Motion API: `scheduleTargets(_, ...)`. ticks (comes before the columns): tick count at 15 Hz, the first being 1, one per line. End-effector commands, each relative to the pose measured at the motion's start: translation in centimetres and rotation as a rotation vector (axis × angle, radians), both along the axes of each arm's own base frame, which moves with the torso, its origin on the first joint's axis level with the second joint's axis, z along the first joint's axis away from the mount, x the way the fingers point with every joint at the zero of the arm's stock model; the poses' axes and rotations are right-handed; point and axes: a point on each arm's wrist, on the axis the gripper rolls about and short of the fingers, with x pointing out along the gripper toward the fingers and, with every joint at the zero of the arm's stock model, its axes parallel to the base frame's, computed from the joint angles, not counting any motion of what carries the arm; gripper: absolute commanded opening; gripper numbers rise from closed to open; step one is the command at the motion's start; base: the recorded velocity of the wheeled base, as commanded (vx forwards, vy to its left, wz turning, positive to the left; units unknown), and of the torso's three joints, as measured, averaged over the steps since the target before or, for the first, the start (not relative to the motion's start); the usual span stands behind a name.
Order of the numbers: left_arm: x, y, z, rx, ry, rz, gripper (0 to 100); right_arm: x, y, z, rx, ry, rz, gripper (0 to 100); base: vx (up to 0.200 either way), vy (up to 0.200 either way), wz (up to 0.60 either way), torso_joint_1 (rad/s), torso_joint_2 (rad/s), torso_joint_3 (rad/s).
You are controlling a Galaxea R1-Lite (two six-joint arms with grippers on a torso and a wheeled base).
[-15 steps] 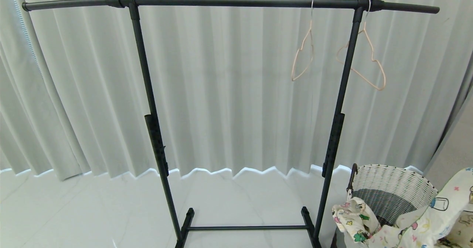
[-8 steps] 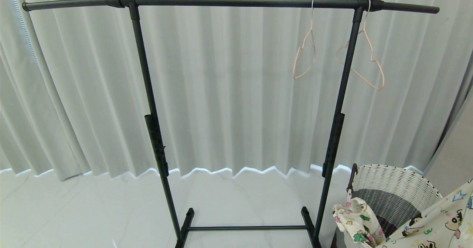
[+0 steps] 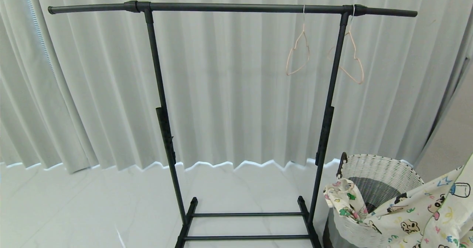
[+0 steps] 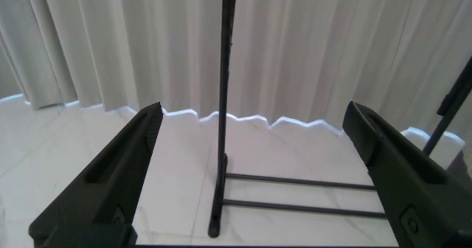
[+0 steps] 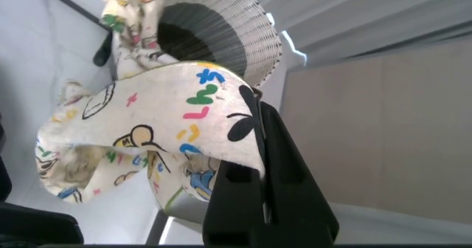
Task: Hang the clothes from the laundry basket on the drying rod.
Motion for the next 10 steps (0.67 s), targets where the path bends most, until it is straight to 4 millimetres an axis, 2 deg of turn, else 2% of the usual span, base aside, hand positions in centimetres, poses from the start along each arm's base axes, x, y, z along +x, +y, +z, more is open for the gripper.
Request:
scheduleTargets(1,0.0,0.0,0.0,0.000,0.001,0.001,100,0.3,0.4,0.1,0.002,0.002,0.028,0,-0.200,0.000,0.00,0.007,0.00,-0.002)
scheduleTargets(6,0.0,0.0,0.0,-0.002,0.000,0.001,100,0.9,1.8,0.9,0.055,-0.012,0.090,0,-0.200,0.000,0.00,0.001,0.00,0.003)
scheduleTargets(10,0.0,0.0,0.0,0.002,0.000,0.001,100,1.0,2.8,1.3,0.122,-0.016,0.120,0,0.000,0.000,0.00,0.000,0.00,0.000)
